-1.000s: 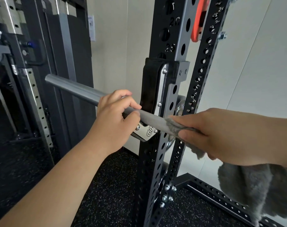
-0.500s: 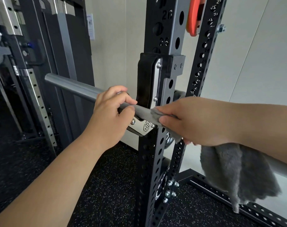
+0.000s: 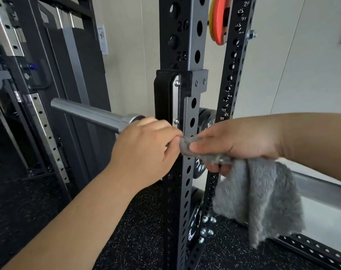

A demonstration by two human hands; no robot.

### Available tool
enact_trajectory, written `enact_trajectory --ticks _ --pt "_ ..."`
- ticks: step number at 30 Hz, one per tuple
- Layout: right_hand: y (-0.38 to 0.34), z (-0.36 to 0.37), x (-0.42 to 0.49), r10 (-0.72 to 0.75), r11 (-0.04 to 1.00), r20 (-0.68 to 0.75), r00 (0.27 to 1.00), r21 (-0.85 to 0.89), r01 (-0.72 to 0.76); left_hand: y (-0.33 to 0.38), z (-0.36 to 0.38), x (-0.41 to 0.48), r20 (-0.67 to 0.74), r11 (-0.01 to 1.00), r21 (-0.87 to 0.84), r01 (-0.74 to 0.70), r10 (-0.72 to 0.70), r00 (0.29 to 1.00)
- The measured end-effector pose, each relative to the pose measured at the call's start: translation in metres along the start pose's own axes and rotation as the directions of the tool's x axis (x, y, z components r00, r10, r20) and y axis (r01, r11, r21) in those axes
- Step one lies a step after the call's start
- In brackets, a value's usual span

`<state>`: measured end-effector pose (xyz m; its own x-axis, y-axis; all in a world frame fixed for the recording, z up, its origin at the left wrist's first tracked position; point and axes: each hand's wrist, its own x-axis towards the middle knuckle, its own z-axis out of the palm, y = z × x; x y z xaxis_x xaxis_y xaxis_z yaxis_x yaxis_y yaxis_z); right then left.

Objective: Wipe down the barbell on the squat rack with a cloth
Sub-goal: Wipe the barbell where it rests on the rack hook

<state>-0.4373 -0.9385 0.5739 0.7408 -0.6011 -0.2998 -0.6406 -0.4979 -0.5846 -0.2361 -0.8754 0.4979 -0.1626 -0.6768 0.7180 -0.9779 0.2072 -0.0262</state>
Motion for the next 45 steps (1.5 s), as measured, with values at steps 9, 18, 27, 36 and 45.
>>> enact_trajectory --ticks 9,18,27,36,45 --pt "-0.002 0.026 -0.004 -0.185 0.714 -0.278 0.943 -0.697 -0.065 -0.004 0.002 -0.004 -0.065 0.998 -0.038 0.048 -0.050 0.997" --pt "0.034 0.019 -0.051 -0.209 0.898 -0.220 0.953 -0.430 0.097 -0.002 0.007 -0.001 -0.099 0.996 0.038 0.077 -0.072 0.992" --pt "0.017 0.018 -0.035 -0.264 0.810 -0.255 0.930 -0.582 0.070 -0.004 0.005 -0.007 -0.081 1.000 0.019 0.014 -0.012 0.997" --pt "0.010 0.021 -0.020 -0.282 0.830 -0.321 0.904 -0.554 0.062 -0.003 0.005 -0.007 -0.117 1.000 0.022 0.005 -0.003 0.993" --pt "0.016 0.024 -0.036 -0.254 0.790 -0.382 0.889 -0.613 -0.037 0.005 0.005 -0.005 -0.135 0.999 0.041 0.030 -0.024 0.991"
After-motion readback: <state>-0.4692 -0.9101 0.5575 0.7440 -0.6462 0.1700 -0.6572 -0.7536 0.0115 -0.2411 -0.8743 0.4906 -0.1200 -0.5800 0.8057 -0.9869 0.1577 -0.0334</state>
